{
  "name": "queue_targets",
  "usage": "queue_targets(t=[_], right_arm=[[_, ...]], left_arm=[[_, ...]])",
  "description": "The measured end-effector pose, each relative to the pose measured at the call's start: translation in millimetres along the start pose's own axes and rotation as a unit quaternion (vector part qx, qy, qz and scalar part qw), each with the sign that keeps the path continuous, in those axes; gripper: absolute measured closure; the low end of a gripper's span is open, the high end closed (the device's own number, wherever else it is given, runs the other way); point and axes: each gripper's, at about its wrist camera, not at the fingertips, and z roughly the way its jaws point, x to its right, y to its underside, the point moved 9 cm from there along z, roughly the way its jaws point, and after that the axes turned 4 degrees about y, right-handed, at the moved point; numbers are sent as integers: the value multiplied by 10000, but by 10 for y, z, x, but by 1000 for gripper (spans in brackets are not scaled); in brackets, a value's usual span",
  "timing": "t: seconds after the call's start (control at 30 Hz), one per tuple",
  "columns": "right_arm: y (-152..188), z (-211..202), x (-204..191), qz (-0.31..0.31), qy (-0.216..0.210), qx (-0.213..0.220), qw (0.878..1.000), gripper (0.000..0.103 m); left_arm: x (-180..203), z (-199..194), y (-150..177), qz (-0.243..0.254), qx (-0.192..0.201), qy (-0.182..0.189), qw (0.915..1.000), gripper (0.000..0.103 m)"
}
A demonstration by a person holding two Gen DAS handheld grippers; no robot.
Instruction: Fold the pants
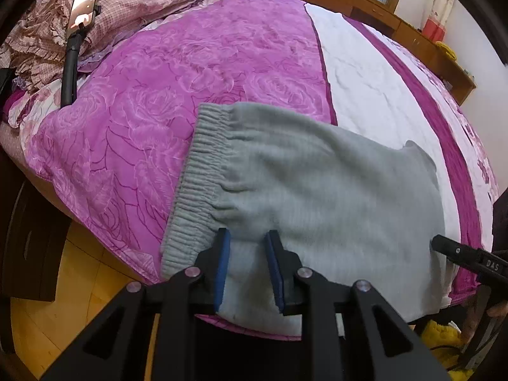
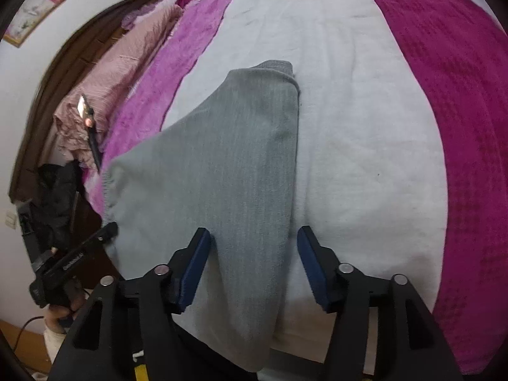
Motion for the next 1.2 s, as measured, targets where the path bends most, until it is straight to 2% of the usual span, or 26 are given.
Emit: queue_targets(t=[0.33, 0.4, 0.47, 0.57, 0.7, 0.87, 1.03, 1.2], right_arm=[[-3, -15, -117, 2, -210, 7, 9998, 51], [-6, -19, -125, -1, -187, 23, 9998, 61], [-7, -26, -94, 33, -142, -12, 9999, 77], [-17, -67, -94, 178, -374, -40, 9991, 90], [-78, -232, -216, 39, -575, 148, 9982, 94], [-144, -484, -462, -342, -757, 478, 9954, 96], [-172, -636, -721, -722, -848, 647, 9917, 97], [-250, -772, -1006, -1056, -1014, 747, 9864, 98]], left_arm=[[7, 7, -2, -16, 4, 57, 10000, 75], [8, 6, -4, -14, 1, 49, 10000, 75], [9, 6, -3, -18, -6, 49, 10000, 74], [12, 7, -4, -40, -30, 38, 10000, 74], [47, -71, -7, -125, -23, -24, 9999, 74], [240, -142, 39, 118, 13, 129, 9998, 74], [406, -63, 129, 278, -109, 236, 9993, 74], [327, -80, 99, 167, -63, 206, 9996, 74]])
